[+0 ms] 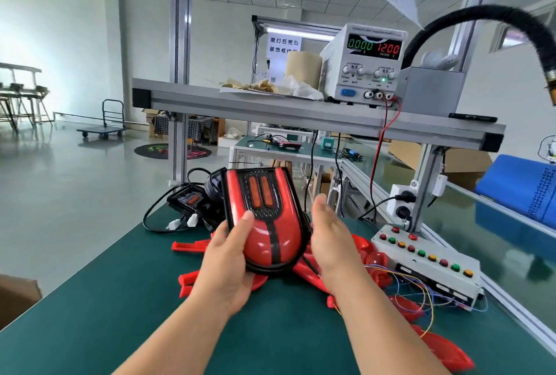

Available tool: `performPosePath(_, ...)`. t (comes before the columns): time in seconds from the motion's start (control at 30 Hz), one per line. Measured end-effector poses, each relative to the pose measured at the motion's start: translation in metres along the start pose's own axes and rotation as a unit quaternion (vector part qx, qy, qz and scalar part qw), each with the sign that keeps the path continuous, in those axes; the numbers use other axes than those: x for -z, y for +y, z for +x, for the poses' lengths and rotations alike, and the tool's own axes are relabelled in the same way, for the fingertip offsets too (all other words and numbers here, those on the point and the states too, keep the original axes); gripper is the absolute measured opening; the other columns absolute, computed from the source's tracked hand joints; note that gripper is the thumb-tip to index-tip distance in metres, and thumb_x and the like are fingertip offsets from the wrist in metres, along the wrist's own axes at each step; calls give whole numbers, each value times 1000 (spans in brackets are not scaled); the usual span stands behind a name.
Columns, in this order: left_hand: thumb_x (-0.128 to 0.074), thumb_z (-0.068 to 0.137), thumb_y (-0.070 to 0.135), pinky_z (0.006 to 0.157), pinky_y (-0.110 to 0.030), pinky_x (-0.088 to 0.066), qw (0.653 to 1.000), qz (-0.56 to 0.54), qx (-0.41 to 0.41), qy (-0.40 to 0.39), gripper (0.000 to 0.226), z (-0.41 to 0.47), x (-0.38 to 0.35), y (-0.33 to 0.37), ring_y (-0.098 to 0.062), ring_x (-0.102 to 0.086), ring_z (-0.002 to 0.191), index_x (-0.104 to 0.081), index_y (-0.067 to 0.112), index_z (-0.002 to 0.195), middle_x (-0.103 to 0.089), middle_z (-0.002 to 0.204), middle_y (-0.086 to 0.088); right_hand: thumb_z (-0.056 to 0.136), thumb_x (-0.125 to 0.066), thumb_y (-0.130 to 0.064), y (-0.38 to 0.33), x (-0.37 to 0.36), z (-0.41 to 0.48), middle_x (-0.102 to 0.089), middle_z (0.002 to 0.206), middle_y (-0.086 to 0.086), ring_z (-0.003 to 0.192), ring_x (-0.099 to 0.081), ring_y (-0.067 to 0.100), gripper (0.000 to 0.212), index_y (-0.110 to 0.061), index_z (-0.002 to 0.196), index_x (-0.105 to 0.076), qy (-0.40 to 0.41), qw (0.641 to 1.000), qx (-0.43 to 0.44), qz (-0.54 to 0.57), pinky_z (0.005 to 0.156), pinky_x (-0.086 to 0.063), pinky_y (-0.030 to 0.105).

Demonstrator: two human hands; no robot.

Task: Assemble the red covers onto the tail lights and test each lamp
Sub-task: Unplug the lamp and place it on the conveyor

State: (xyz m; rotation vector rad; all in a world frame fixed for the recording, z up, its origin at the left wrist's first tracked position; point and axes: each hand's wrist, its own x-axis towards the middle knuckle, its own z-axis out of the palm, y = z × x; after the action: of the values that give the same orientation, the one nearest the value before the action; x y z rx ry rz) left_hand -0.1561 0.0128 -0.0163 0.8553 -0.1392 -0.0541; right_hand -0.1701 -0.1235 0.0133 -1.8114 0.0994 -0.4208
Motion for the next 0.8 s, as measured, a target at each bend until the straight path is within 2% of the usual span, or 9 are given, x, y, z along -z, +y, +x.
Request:
performPosePath(0.07,-67,73,34,79,-52,-58,999,-34,9,-5,57,6,-2,11,-36,-70,97,-58,8,124,-71,108,-19,104,-38,-36,15,17,11,-47,146,3,118,-52,12,48,-21,149,-37,22,995,1,-95,103,-35,28)
performPosePath(0.13,-67,72,34,69,-46,-60,998,-58,11,-12,56,11,-5,21,-34,-71,93,-62,7,120,-72,106,-19,101,-47,-28,30,22,17,-58,120,8,93,-57,14,55,-19,152,-30,-10,984,-21,-178,89,-45,31)
performPosePath(0.2,-65,72,36,65,-41,-60,996,-78,15,-27,51,15,-11,28,-30,-72,91,-65,8,115,-73,105,-17,95,-53,-37,44,15,21,-57,104,2,96,-56,17,66,-17,153,-27,-40,971,-29,-235,82,-42,28)
performPosePath(0.37,-62,79,37,71,-45,-60,992,-103,30,-72,43,17,-17,34,-30,-72,89,-66,10,112,-72,107,-16,96,-52,-37,63,2,34,-62,119,5,114,-56,23,53,-13,143,-44,-8,964,-12,-265,93,-41,29)
performPosePath(0.47,-62,77,36,64,-41,-60,987,-122,44,-92,43,14,-17,31,-28,-73,85,-68,8,108,-73,103,-16,97,-53,-30,62,0,40,-67,98,7,93,-61,23,28,-10,111,-66,36,957,30,-287,72,-38,28)
performPosePath(0.53,-62,77,36,62,-39,-59,986,-126,56,-93,44,13,-16,27,-28,-73,85,-68,8,110,-73,104,-17,98,-51,-27,57,4,44,-63,79,8,76,-58,25,29,-5,85,-65,61,959,43,-274,64,-36,33)
performPosePath(0.6,-63,74,35,60,-38,-59,986,-124,67,-86,45,12,-15,22,-27,-73,83,-67,8,111,-73,102,-16,100,-48,-25,47,10,46,-56,66,6,65,-51,23,33,-2,79,-60,86,976,15,-198,60,-36,33)
performPosePath(0.67,-65,71,34,66,-41,-60,988,-111,78,-73,49,12,-18,15,-28,-73,86,-67,8,112,-73,104,-17,101,-45,-17,35,11,43,-54,62,6,58,-46,19,28,-2,82,-59,97,994,-40,-20,56,-36,32)
performPosePath(0.8,-64,75,33,99,-54,-47,994,-37,89,-56,52,11,-30,-4,-35,-65,108,-64,5,119,-69,114,-18,95,-43,0,14,10,36,-70,78,17,59,-66,25,33,2,79,-72,-8,935,-152,321,49,-53,30)
